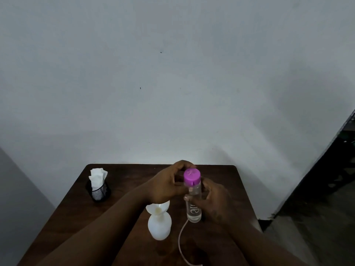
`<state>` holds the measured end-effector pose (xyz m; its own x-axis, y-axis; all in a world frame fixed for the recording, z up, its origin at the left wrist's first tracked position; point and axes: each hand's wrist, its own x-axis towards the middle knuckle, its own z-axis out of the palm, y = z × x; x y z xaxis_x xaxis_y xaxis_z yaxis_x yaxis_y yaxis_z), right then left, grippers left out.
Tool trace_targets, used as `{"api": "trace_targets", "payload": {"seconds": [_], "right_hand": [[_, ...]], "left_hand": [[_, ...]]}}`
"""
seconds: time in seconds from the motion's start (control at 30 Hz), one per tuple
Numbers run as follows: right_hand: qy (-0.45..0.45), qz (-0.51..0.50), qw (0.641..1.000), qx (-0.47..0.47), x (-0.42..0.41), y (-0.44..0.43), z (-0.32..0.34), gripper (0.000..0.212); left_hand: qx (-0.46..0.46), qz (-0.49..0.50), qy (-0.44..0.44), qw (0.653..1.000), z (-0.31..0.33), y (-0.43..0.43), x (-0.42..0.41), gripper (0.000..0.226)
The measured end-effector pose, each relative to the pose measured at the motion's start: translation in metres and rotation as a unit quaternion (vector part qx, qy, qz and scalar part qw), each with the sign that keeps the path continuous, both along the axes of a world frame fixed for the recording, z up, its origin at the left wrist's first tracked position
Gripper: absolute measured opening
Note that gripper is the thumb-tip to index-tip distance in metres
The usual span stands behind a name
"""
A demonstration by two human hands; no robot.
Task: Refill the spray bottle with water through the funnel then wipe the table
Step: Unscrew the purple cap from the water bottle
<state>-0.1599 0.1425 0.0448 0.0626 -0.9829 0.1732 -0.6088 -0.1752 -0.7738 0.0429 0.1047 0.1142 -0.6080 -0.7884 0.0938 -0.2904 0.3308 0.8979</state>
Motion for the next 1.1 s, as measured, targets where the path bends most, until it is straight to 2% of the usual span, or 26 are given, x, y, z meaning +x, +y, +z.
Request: {"api": "trace_targets", "payload": {"seconds": [0.1,0.17,0.27,0.3,0.37,0.47,0.53,0.67,0.83,0.93,1.0,1.1], "right_hand": [[0.005,0.004,1.000,-0.006,0.002,0.001,0.000,0.062],[0.009,0.003,1.000,-0.012,0.003,0.003,0.000,0.060],[0.013,-0.001,1.000,-0.019,0.001,0.005,0.002,0.059],[0.015,0.001,1.000,-0.016,0.000,0.006,0.003,0.057],[0.021,0.003,1.000,-0.007,-0.002,0.006,0.003,0.047],[0.021,0.009,1.000,-0.008,-0.002,0.004,0.003,0.041],[0.018,0.012,1.000,-0.011,-0.002,0.005,0.003,0.044],[0.001,0.013,1.000,-0.008,-0.001,0.007,0.004,0.051],[0.014,0.003,0.999,-0.029,0.001,0.009,0.005,0.044],[0.002,-0.006,1.000,-0.018,0.001,0.009,0.004,0.045],[-0.002,-0.008,1.000,-0.010,0.001,0.009,0.003,0.050],[0.000,-0.005,1.000,-0.008,0.004,0.009,0.004,0.051]], "left_hand": [[-0.018,0.049,-0.006,0.999,-0.001,0.000,-0.005,0.052],[-0.009,0.050,-0.005,0.999,-0.001,0.000,-0.005,0.069],[0.022,-0.031,-0.039,0.999,0.005,0.000,-0.001,0.103],[0.026,-0.057,-0.052,0.997,0.008,-0.001,0.001,0.103],[0.011,-0.086,-0.072,0.994,0.014,-0.003,0.002,0.083],[-0.025,-0.079,-0.085,0.993,0.020,-0.005,0.001,0.049],[-0.032,-0.063,-0.091,0.993,0.019,-0.007,-0.001,0.039],[-0.043,0.000,-0.097,0.994,0.011,-0.005,-0.008,0.039],[-0.069,0.115,-0.058,0.989,-0.001,0.007,-0.018,0.046],[0.003,0.148,0.028,0.989,-0.008,0.012,-0.017,0.041],[0.078,0.164,0.096,0.979,-0.007,0.016,-0.015,0.040],[0.128,0.187,0.153,0.962,-0.004,0.020,-0.006,0.040]]}}
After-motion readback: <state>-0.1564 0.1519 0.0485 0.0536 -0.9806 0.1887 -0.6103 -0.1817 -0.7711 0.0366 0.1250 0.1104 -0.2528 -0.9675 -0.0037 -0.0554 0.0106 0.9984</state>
